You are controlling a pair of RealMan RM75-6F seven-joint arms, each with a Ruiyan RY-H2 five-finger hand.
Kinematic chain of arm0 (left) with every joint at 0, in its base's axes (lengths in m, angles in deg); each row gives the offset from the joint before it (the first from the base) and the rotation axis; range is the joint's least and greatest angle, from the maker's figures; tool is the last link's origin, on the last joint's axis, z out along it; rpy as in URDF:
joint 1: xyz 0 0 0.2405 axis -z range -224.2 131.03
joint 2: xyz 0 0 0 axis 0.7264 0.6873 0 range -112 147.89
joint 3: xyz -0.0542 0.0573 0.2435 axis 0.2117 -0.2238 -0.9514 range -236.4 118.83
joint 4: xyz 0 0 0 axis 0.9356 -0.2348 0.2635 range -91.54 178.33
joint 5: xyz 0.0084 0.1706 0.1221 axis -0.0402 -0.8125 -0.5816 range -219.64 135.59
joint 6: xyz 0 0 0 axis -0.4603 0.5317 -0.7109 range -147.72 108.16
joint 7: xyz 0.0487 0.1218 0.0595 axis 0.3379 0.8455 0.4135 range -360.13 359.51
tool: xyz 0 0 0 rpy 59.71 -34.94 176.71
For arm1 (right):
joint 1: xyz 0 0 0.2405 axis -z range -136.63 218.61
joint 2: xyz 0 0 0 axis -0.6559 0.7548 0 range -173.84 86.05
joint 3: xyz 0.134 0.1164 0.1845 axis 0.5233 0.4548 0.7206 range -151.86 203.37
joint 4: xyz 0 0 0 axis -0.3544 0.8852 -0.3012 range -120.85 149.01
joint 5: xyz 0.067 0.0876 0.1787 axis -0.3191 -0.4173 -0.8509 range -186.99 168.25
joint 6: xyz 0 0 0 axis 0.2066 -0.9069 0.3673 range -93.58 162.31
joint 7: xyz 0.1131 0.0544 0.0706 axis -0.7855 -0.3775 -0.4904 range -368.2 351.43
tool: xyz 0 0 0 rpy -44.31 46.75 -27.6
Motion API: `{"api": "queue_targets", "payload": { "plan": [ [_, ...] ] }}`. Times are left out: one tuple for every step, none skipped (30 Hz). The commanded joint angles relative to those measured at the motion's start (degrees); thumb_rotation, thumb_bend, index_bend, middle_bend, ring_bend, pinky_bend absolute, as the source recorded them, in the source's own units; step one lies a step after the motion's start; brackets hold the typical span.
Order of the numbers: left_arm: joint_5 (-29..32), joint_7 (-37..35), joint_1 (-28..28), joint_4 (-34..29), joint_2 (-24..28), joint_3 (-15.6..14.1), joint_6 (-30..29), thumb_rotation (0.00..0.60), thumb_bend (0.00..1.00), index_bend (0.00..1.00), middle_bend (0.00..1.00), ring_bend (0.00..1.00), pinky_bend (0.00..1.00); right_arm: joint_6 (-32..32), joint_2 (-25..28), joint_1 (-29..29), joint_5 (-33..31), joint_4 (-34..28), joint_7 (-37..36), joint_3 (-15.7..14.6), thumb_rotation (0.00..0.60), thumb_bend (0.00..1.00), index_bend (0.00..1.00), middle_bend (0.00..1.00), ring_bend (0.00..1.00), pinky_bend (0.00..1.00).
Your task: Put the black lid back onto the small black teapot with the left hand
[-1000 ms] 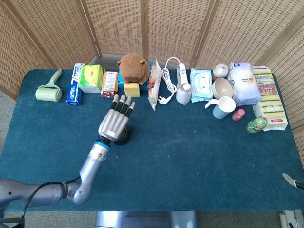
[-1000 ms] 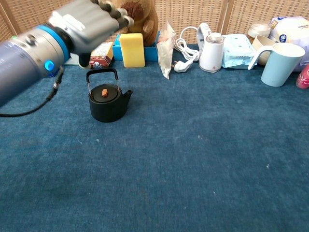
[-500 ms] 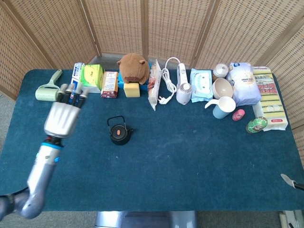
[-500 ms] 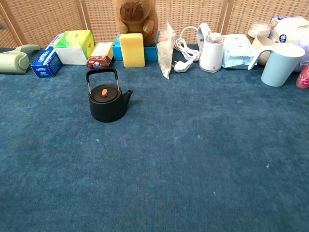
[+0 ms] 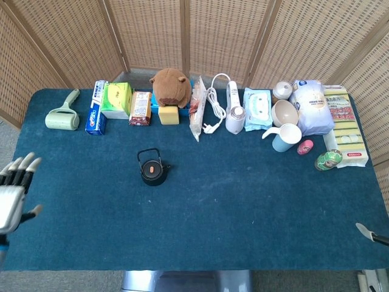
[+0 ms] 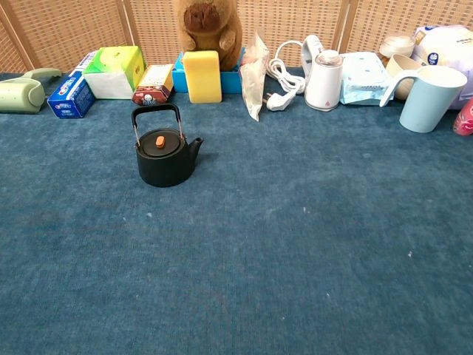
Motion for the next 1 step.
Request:
{"api": "queue_targets", "payload": {
  "plan": [
    [-2.9, -2.6, -3.2, 2.7, -0.8, -1.8, -2.8, 0.600, 0.05, 0.00, 0.00, 0.00, 0.08, -0.5, 0.1, 0.3, 0.2, 0.2, -0.5, 0.1, 0.600, 0.07, 0.00, 0.00, 0.00, 0.00]
  ]
}}
